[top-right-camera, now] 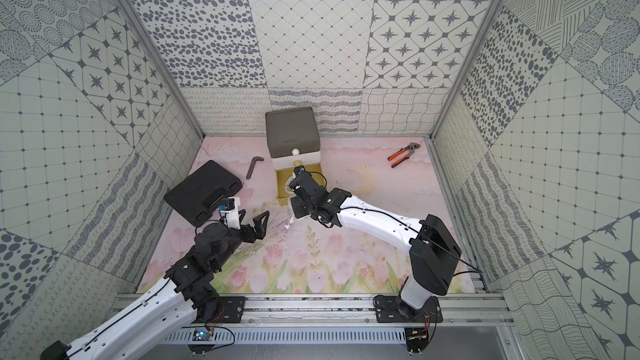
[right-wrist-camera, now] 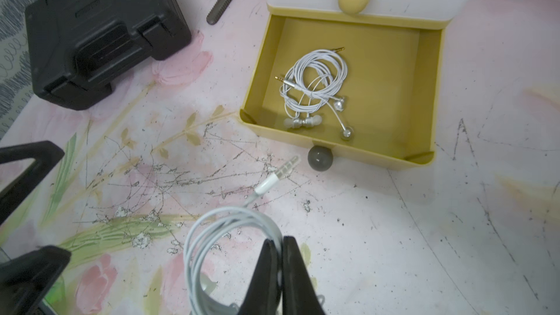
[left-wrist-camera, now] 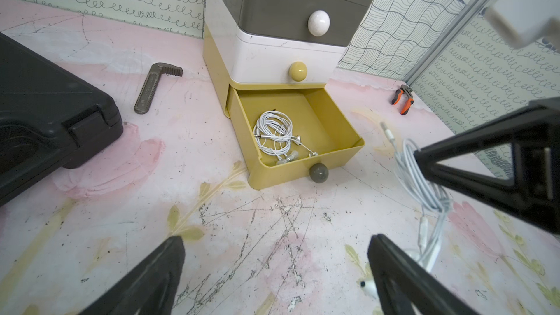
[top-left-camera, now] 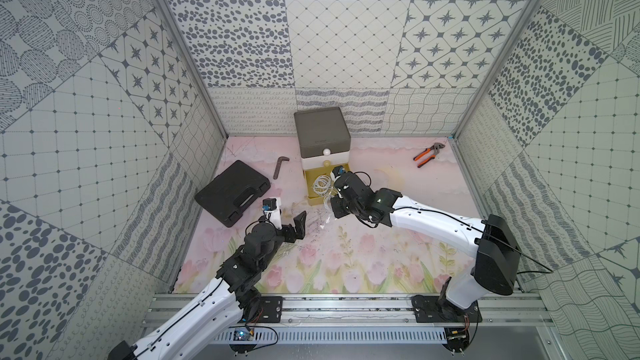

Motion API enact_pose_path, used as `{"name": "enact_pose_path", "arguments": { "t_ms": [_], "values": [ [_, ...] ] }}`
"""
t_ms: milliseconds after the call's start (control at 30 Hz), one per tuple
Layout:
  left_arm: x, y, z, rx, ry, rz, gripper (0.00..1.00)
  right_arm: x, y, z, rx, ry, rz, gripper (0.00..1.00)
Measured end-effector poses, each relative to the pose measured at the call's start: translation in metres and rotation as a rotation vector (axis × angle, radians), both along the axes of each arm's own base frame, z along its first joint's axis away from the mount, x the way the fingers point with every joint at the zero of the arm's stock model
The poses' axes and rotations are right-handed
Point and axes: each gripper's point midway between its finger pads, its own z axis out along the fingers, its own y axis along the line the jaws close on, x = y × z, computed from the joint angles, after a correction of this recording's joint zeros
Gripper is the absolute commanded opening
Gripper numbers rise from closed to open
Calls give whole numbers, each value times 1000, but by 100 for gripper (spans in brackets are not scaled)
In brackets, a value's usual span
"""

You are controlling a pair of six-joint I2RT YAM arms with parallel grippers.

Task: Place the wired earphones into the drawer by color
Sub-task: Place the wired earphones in the drawer.

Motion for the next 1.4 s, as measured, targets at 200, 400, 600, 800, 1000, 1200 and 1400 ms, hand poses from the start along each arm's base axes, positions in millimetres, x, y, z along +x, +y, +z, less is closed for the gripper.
{"name": "enact_pose_path", "arguments": {
  "t_ms": [200, 400, 600, 800, 1000, 1200, 1400],
  "values": [
    [0, -2, -3, 8, 10, -8, 99, 33, -17, 17, 27, -43, -61, 0],
    [1, -3, -8, 23, 25, -16, 99, 66, -26, 22, 65, -76, -117, 0],
    [2, -5, -13, 36, 38, -23, 99, 97, -26, 4, 84, -82, -163, 0],
    [2, -6, -14, 37, 41, -28, 99, 118, -21, -19, 113, -82, -197, 0],
    [2, -6, -15, 39, 45, -28, 99, 132, -14, -37, 140, -84, -227, 0],
    [2, -6, -16, 40, 47, -29, 99, 141, -8, -52, 157, -75, -249, 0],
    [2, -6, -16, 40, 49, -31, 99, 146, -4, -65, 162, -62, -261, 0]
  ]
}}
